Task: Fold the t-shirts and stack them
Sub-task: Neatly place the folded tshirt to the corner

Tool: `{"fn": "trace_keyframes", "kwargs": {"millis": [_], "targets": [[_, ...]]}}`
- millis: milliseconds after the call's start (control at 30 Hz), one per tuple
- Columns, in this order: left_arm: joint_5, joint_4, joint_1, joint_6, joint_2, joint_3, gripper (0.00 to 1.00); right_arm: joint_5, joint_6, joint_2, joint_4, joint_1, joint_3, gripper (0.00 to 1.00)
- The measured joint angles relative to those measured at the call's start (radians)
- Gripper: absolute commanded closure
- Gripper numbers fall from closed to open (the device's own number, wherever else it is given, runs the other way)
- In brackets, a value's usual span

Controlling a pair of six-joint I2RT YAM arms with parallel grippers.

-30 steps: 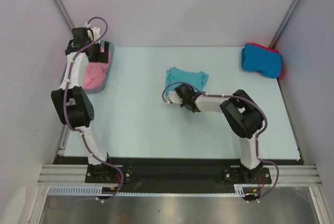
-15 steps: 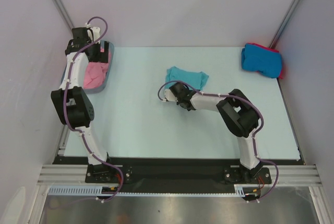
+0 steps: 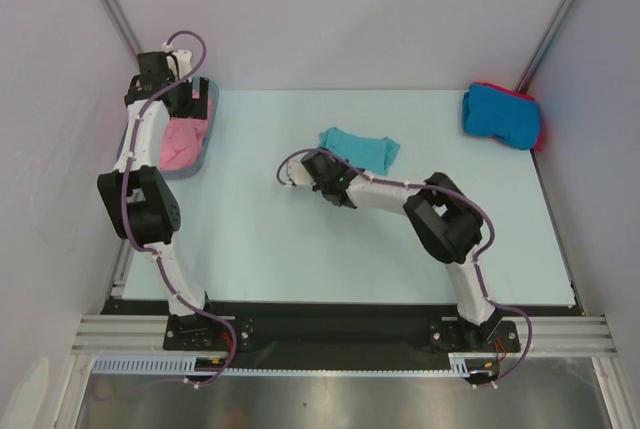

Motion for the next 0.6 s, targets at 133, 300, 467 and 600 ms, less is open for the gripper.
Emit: {"fn": "trace_keyframes", "kwargs": {"millis": [133,300,467,600], "targets": [[0.007,0.01,0.0,0.0,-0.001,-0.005,0.0,0.055,0.042,0.105,0.127,0.074,-0.08,1.0],[0.013,0.028,0.0,0.0,-0.011,-0.045,0.0,0.244,0.09,0.178,0.308,0.126,-0.095,1.0],[0.014,0.037,0.001,0.0,-0.034,-0.098,0.0,0.342,0.113,0.218,0.403,0.142,-0.092,1.0],[0.014,0.046,0.003,0.0,-0.046,-0.114,0.0,0.351,0.119,0.218,0.431,0.143,-0.098,1.0]]}}
